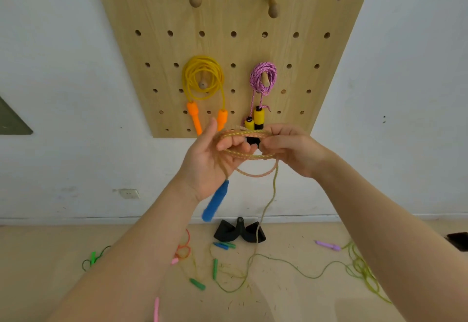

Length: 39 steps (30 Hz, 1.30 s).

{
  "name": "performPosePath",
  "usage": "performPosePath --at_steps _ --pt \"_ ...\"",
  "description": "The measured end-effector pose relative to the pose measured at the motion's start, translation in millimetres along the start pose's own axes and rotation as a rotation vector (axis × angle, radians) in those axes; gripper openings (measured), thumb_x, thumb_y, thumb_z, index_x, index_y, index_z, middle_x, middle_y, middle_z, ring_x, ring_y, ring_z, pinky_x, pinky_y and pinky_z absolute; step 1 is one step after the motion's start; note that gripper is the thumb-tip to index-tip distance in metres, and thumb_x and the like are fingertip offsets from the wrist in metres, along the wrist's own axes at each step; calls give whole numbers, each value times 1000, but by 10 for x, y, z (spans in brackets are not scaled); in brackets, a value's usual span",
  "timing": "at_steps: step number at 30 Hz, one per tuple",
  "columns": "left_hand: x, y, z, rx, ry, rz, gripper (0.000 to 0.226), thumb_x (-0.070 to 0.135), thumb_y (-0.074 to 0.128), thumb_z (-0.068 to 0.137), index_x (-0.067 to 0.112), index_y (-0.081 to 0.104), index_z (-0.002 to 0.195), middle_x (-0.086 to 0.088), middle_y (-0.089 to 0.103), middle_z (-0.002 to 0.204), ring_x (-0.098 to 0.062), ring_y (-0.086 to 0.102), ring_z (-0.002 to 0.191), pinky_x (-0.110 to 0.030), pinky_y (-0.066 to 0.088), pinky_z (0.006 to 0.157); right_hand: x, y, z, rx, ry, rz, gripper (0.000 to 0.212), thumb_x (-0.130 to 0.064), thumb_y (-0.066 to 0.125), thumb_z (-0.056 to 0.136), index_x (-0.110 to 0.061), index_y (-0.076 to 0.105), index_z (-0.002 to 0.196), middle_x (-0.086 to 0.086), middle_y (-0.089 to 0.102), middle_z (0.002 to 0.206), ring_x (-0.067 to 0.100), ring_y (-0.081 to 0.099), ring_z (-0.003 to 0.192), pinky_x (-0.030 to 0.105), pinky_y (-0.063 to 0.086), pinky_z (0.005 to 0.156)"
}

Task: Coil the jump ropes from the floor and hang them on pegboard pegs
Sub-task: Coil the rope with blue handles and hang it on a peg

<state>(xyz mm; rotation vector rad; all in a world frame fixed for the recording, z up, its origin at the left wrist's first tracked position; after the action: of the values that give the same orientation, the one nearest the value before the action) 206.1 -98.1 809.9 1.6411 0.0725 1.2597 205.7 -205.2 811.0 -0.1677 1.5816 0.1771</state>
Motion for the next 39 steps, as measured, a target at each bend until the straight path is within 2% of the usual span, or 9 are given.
performPosePath --at_steps 6,9,12,14,17,23,29,33,39 --pt "-187 314 221 -92 -76 76 49 42 36 87 12 72 100 10 47 44 -7 13 34 -13 29 40 98 -53 -43 -108 -18 221 22 -36 73 73 -23 56 68 -14 37 47 7 31 53 14 31 48" --pt "-204 296 292 -35 -45 123 40 37 42 86 17 72 105 7 72 80 -1 21 28 -10 30 37 127 -70 -23 -165 -20 169 31 -45 73 72 -20 54 73 -12 44 53 7 42 58 21 41 72" --pt "-154 277 325 -1 63 96 35 41 50 83 21 74 97 4 72 104 1 37 33 -12 43 48 110 -154 -46 -238 -13 219 29 -50 78 62 -24 67 68 -3 67 76 15 60 84 33 45 91" --pt "-72 240 347 1 139 66 36 49 65 68 17 77 80 1 73 91 -1 50 46 -18 51 58 185 -248 -70 -225 -2 331 30 -47 82 57 -23 70 71 -2 71 85 16 63 92 33 48 91" --pt "-86 238 384 46 159 21 46 54 64 69 15 56 45 -1 63 61 -8 57 53 -23 53 64 203 -350 -62 -134 -67 564 32 -42 85 55 -20 66 68 -4 65 71 13 62 81 28 52 83" --pt "-293 292 552 186 -53 259 67 52 28 93 11 43 42 -8 48 50 -11 39 38 -25 42 59 -67 -497 62 256 -32 752 51 -44 41 93 -20 36 49 -7 29 42 11 32 42 23 36 53" --pt "-322 533 545 -22 -149 460 42 42 29 93 13 49 71 8 33 44 -8 12 37 -17 30 42 -155 -611 55 487 61 244 50 -33 43 95 -17 30 50 -5 25 43 12 18 42 25 24 46" --pt "-52 577 539 -26 66 212 29 33 35 87 13 55 93 12 36 45 0 17 30 -13 20 35 -271 -444 144 279 -88 -121 46 -41 28 100 -12 44 67 2 39 57 11 36 51 19 36 49" --pt "525 -48 425 233 314 11 35 32 31 99 30 44 131 7 73 87 -2 28 30 -10 22 34 470 -434 42 -13 224 -733 25 -23 36 100 -16 60 98 -1 48 67 11 43 58 20 40 59"
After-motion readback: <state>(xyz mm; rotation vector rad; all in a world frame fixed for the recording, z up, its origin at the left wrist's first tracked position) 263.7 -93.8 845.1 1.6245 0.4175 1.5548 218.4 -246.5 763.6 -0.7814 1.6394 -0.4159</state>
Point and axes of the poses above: each hand's wrist, its own z-axis towards the middle knuckle, its own y-axis out of the palm, x = y × z, the point moved 9 cm from there along z, towards the middle knuckle
